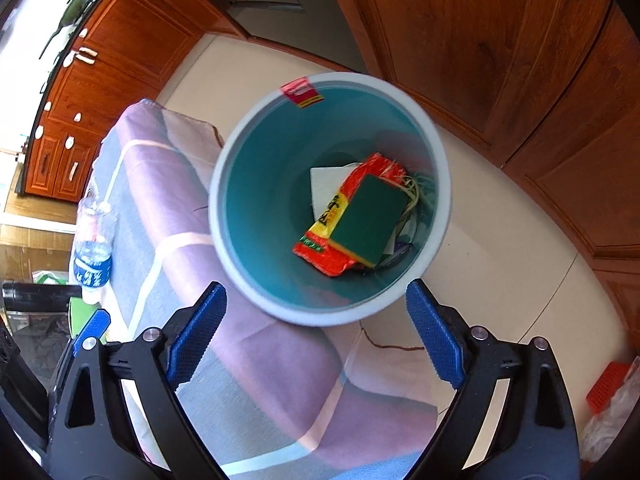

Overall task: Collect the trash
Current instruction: 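Move both tools back over the table toward the remaining items, then grasp the green box with the left tool while the right tool grasps the corn husk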

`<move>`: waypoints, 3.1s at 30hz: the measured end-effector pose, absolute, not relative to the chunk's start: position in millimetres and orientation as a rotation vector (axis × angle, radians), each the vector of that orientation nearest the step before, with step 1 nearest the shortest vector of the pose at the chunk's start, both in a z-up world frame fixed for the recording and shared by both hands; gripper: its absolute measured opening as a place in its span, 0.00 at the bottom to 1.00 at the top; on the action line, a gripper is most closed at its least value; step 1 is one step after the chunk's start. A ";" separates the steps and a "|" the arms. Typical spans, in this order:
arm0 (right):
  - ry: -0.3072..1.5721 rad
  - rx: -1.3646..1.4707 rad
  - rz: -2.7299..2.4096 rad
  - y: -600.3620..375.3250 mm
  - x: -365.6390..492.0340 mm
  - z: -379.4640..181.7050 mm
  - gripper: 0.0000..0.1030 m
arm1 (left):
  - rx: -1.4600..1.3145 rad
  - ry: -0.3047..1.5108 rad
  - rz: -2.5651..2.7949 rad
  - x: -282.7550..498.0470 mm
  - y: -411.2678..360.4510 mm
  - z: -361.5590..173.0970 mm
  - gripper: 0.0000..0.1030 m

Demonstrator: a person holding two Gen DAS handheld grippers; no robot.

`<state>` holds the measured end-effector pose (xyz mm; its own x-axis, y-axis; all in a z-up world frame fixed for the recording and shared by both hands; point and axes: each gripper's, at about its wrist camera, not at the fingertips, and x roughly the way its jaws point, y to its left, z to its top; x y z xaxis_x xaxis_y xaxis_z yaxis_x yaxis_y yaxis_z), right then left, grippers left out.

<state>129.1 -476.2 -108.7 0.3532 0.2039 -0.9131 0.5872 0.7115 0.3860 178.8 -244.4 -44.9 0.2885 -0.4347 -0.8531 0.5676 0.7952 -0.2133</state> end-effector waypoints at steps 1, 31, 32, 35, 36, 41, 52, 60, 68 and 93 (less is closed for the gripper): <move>1.213 0.779 -0.279 -471.1 128.6 -106.1 0.85 | 0.135 1.083 -0.665 177.5 -237.5 -43.2 0.93; 1.258 0.546 -0.053 -271.5 152.6 -54.0 0.85 | -0.085 0.961 -0.358 162.2 13.7 -0.7 0.96; 1.261 0.540 -0.049 -266.6 154.4 -53.9 0.85 | -0.089 0.962 -0.349 163.3 20.6 -1.5 0.96; 1.277 0.520 -0.036 -252.0 160.6 -55.8 0.85 | -0.087 0.962 -0.326 167.0 38.1 -3.7 0.96; 1.283 0.511 -0.032 -246.5 162.7 -56.7 0.85 | -0.087 0.963 -0.322 168.2 42.4 -5.3 0.96; 1.301 0.483 -0.014 -228.9 171.2 -60.5 0.85 | -0.063 0.987 -0.317 176.7 57.1 -16.9 0.96; 1.288 0.443 0.063 -189.5 198.6 -69.3 0.85 | 0.030 1.011 -0.373 187.2 69.1 -34.7 0.96; 1.272 0.229 0.134 -147.0 228.9 -85.2 0.57 | 0.077 0.994 -0.413 189.7 70.6 -39.5 0.96; 1.282 0.163 0.183 -135.1 251.2 -106.9 0.56 | 0.078 0.995 -0.422 197.9 80.4 -44.6 0.96; 1.305 0.292 0.242 -188.6 206.4 -111.4 0.19 | 0.078 1.081 -0.600 211.4 -4.2 -68.5 0.29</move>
<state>206.4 -188.6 -111.4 0.2465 0.3369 -0.9087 -0.0112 0.9386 0.3449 211.4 -4.2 -68.5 0.3285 -0.4207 -0.8457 0.4946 0.8394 -0.2255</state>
